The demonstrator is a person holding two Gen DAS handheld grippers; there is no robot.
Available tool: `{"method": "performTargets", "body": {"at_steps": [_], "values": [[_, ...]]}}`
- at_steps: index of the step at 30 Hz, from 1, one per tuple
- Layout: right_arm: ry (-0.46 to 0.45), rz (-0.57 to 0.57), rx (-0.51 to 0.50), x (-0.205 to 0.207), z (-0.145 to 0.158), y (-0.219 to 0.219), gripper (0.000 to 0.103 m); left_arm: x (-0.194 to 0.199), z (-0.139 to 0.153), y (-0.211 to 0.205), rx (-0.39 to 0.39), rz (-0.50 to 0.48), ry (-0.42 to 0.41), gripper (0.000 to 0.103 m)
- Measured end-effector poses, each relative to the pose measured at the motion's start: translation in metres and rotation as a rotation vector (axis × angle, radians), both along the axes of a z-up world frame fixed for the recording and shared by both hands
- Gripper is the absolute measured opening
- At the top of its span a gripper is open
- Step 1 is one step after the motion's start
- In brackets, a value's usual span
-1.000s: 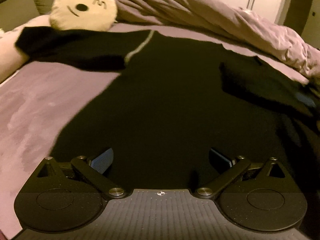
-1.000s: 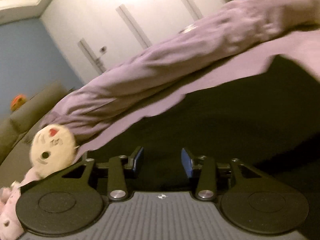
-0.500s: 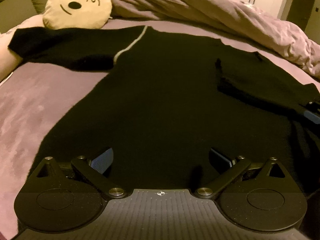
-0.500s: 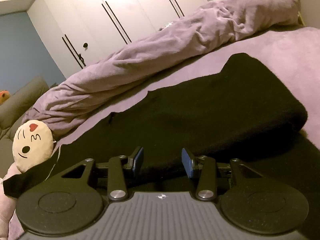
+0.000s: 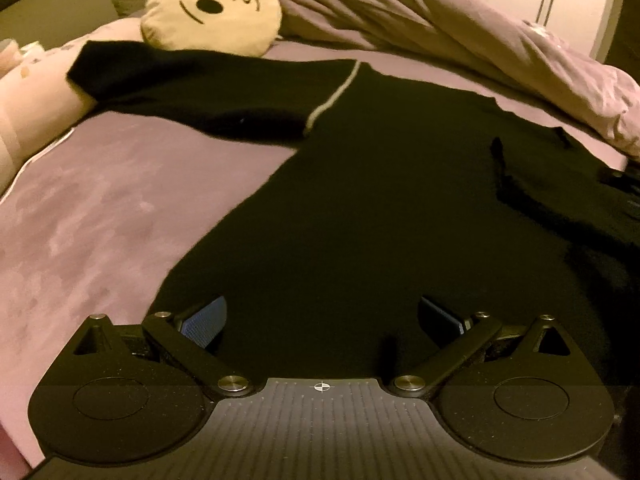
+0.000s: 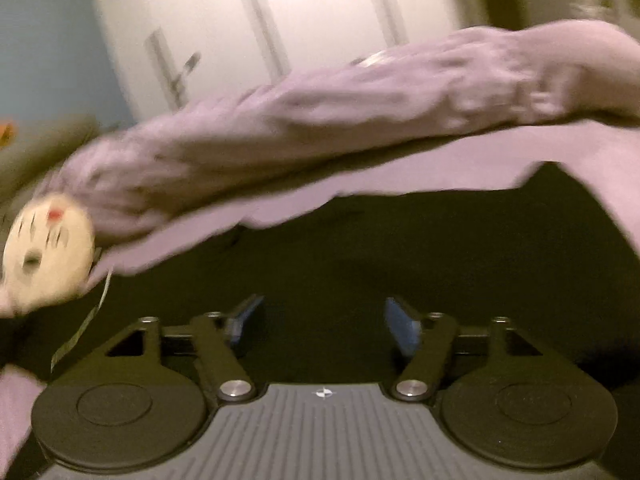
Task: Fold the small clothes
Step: 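Open the right gripper and move it to the sweater side edge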
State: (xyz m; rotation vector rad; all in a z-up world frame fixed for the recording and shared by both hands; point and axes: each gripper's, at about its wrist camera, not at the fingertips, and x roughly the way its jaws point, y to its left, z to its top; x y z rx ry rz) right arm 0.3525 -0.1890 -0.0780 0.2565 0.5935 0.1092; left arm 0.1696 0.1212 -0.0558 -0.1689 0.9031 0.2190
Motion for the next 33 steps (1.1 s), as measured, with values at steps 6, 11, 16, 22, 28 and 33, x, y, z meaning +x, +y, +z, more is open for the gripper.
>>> {"method": "performTargets", "body": {"at_steps": [6,11,16,22,28,33], "values": [[0.01,0.211,-0.188,0.004,-0.018,0.059,0.071,-0.001,-0.006,0.005,-0.012,-0.007,0.024,0.103],[0.019,0.284,-0.46,-0.001,-0.04,0.09,0.071,-0.005,-0.011,0.001,-0.008,-0.032,0.019,0.103],[0.012,0.327,-0.577,0.01,-0.047,0.11,0.058,-0.004,-0.014,-0.006,-0.006,-0.061,0.026,0.103],[0.02,0.412,-0.553,-0.003,-0.039,0.114,0.06,-0.004,-0.011,-0.004,-0.034,-0.057,0.032,0.103],[0.007,0.377,-0.577,-0.005,-0.044,0.105,0.067,-0.001,-0.013,-0.01,-0.017,-0.068,0.041,0.103],[-0.01,0.362,-0.625,0.008,-0.048,0.115,0.049,0.002,-0.014,-0.016,-0.021,-0.078,0.049,0.103]]}}
